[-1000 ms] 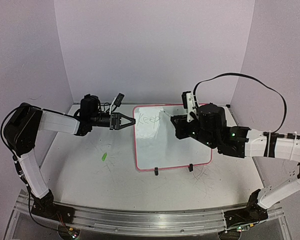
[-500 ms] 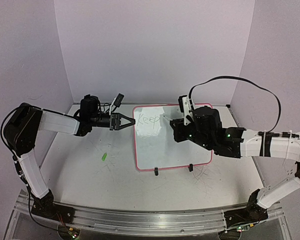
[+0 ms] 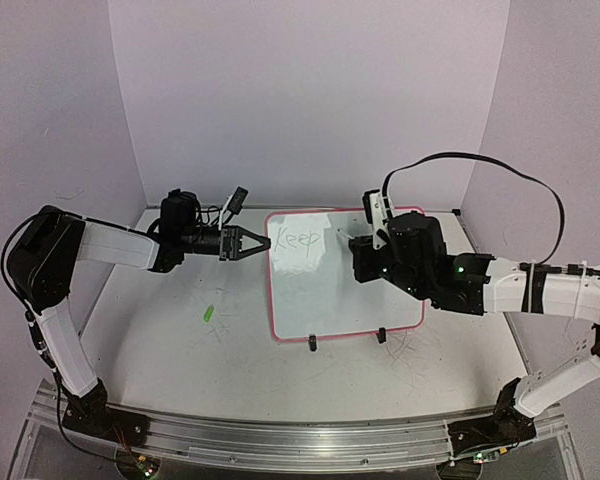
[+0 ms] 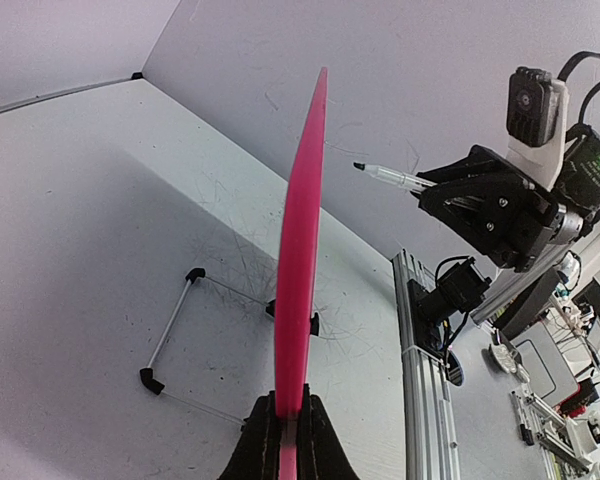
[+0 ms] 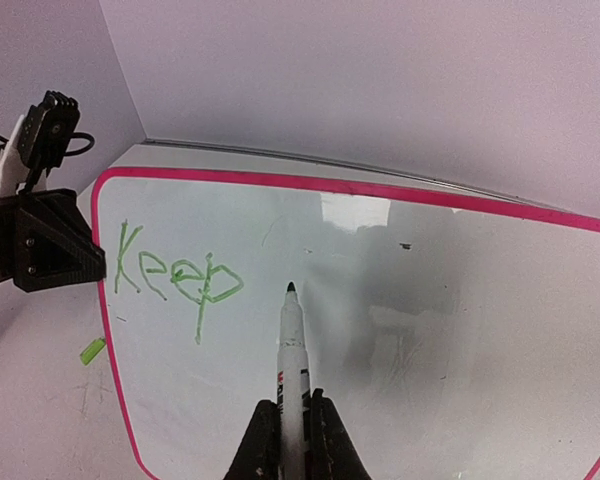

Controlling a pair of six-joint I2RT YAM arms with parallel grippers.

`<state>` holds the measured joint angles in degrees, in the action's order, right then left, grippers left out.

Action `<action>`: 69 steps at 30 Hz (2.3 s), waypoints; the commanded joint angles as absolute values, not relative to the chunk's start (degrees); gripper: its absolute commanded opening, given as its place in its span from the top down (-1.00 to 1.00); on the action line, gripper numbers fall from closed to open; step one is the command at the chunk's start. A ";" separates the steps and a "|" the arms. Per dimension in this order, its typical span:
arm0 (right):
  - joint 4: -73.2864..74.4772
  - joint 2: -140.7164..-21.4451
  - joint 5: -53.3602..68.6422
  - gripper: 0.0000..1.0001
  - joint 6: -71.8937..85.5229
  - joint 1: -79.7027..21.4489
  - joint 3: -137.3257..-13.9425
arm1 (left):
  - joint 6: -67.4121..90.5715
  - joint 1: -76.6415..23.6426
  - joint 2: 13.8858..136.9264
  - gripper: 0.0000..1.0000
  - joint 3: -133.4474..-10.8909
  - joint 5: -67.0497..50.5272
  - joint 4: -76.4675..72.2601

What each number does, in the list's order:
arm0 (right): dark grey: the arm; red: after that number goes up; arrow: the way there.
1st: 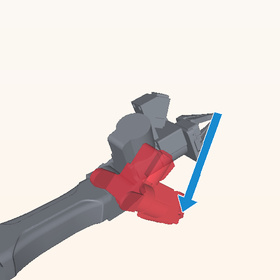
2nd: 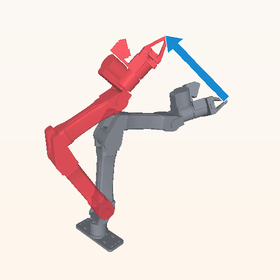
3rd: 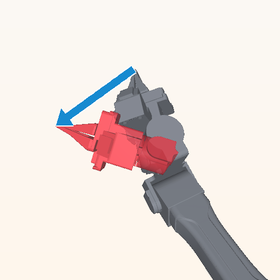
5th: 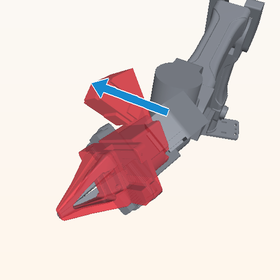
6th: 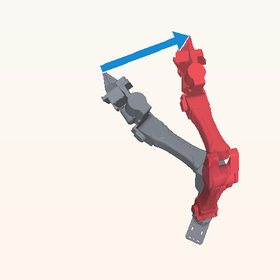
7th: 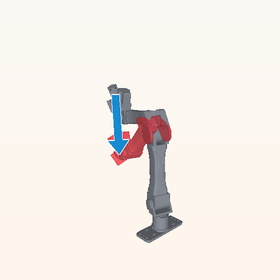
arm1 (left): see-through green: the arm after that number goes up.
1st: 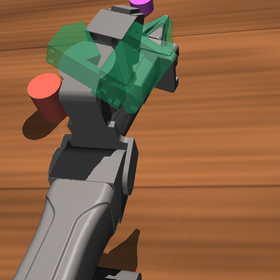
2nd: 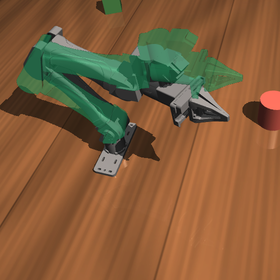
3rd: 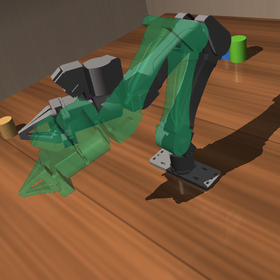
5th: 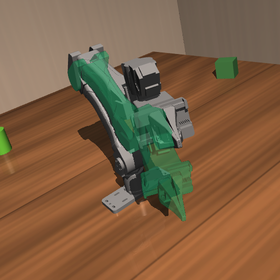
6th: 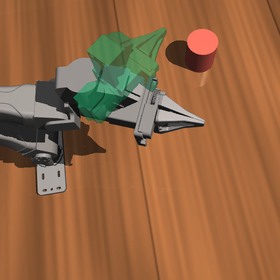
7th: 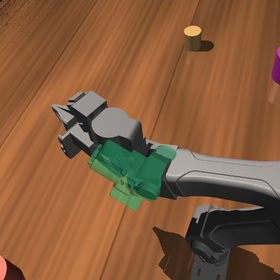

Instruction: Write a sentence on the whiteboard

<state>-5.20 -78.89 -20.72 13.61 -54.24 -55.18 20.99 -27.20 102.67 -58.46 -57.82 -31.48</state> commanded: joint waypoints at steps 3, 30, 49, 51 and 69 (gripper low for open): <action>-4.66 -78.09 -22.33 1.00 11.06 -53.94 -57.06 | 20.30 -27.25 100.46 1.00 -59.01 -57.88 -31.50; -6.60 -84.63 -19.94 1.00 11.50 -53.60 -61.08 | 19.95 -27.25 100.62 1.00 -59.39 -58.45 -31.10; -4.72 -83.97 -21.22 1.00 15.32 -52.65 -59.02 | 19.69 -27.29 100.55 1.00 -59.59 -58.48 -30.77; -4.36 -83.70 -20.98 1.00 15.78 -52.64 -58.61 | 19.66 -27.25 100.56 1.00 -59.65 -58.49 -30.80; -4.07 -82.53 -17.92 1.00 18.51 -53.07 -55.38 | 19.51 -27.25 100.64 1.00 -59.69 -58.54 -30.55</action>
<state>-4.71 -83.64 -17.85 17.25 -53.30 -56.19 20.78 -27.20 102.67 -58.46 -57.41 -30.72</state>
